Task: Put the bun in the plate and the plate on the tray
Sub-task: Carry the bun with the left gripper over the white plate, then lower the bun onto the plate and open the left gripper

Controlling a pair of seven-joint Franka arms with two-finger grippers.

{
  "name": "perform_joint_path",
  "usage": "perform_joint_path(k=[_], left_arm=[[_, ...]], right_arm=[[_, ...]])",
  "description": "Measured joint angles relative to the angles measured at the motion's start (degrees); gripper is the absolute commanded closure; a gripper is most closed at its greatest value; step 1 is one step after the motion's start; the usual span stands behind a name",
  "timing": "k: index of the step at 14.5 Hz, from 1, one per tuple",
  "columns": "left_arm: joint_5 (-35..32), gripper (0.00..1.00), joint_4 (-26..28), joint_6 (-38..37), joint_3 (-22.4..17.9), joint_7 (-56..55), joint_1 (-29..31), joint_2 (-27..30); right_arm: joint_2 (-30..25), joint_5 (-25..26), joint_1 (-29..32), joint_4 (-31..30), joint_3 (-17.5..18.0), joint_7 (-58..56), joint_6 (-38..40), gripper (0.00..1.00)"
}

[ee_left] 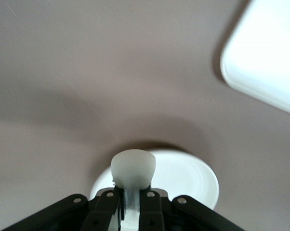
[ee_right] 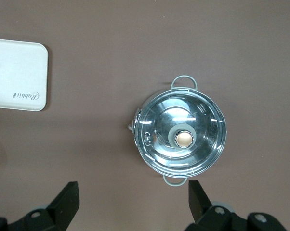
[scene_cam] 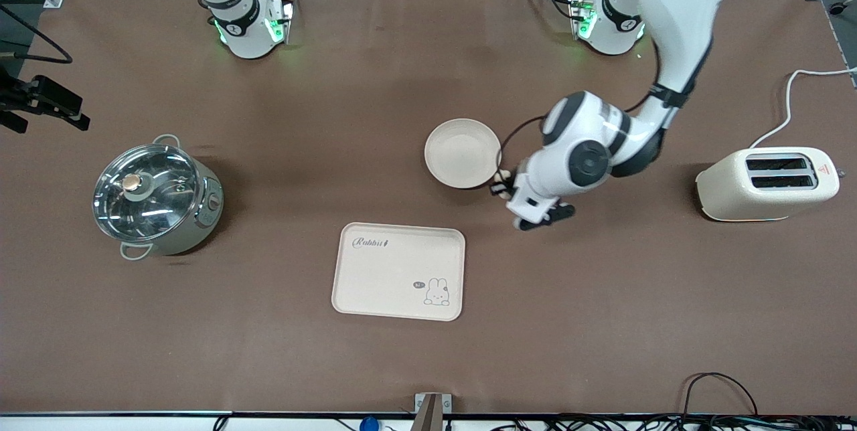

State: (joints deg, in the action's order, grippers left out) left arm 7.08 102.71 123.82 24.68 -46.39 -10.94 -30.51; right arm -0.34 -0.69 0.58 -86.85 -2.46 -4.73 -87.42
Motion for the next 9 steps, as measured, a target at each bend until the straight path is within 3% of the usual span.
perform_joint_path(k=[5, 7, 9], left_arm=[[0.0, 0.84, 0.3, 0.1, 0.0, -6.3, -8.0, -2.7], [0.0, 0.79, 0.6, 0.1, -0.1, -6.9, -9.5, -3.9], [-0.3, 0.44, 0.9, 0.1, -0.1, -6.9, -10.7, -4.9]], right_arm=[[0.0, 0.0, 0.0, 0.0, 0.0, 0.0, 0.0, 0.0], [0.0, 0.0, 0.0, 0.0, 0.0, 0.0, 0.0, 0.0], [0.0, 0.0, 0.0, 0.0, 0.0, 0.0, 0.0, 0.0]])
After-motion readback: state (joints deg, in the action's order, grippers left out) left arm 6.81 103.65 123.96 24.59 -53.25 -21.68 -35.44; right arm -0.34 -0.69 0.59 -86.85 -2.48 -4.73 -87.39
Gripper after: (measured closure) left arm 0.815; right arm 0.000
